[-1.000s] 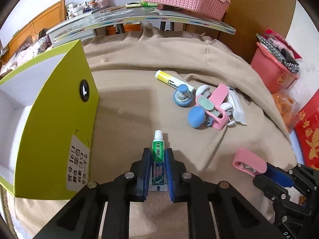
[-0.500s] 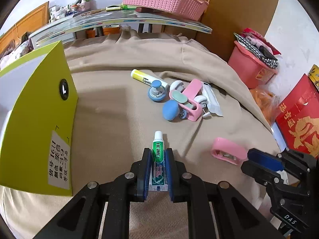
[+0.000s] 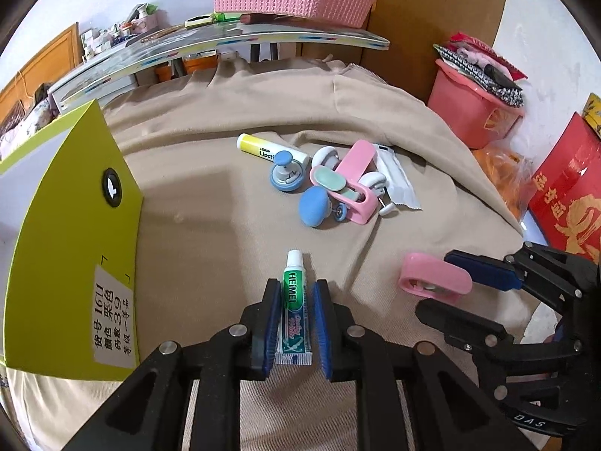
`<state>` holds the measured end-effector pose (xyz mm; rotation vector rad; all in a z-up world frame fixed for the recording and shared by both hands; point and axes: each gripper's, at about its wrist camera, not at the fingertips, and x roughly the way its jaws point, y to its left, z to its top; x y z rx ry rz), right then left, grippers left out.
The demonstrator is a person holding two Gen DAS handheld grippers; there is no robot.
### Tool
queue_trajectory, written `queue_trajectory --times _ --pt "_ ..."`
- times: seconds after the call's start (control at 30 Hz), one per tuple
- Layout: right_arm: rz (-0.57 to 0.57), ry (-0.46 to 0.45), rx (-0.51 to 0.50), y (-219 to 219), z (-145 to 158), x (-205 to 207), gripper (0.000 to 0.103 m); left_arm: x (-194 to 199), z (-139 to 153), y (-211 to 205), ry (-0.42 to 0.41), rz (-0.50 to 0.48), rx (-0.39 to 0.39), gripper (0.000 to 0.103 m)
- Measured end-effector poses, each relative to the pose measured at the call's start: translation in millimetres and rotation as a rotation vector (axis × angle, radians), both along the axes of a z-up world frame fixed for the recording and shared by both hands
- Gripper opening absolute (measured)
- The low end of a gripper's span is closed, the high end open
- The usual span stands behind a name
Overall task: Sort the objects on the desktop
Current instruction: 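Carry the toothpaste and pink clip toward the yellow-green box with both grippers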
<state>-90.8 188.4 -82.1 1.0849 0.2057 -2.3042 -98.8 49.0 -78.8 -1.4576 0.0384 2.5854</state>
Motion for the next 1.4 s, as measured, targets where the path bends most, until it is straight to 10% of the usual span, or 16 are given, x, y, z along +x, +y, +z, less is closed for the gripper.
queue_trajectory --times 0.3,1.4 --pt "-0.012 0.006 0.013 -5.5 -3.7 1.4 0.019 1.2 0.1 -6.5 -0.001 0.016 0.03 0.014" --pt "-0.073 0.067 -0.03 -7.4 33.5 32.5 0.018 34.0 39.5 -9.0 0.094 -0.022 0.089 0.014"
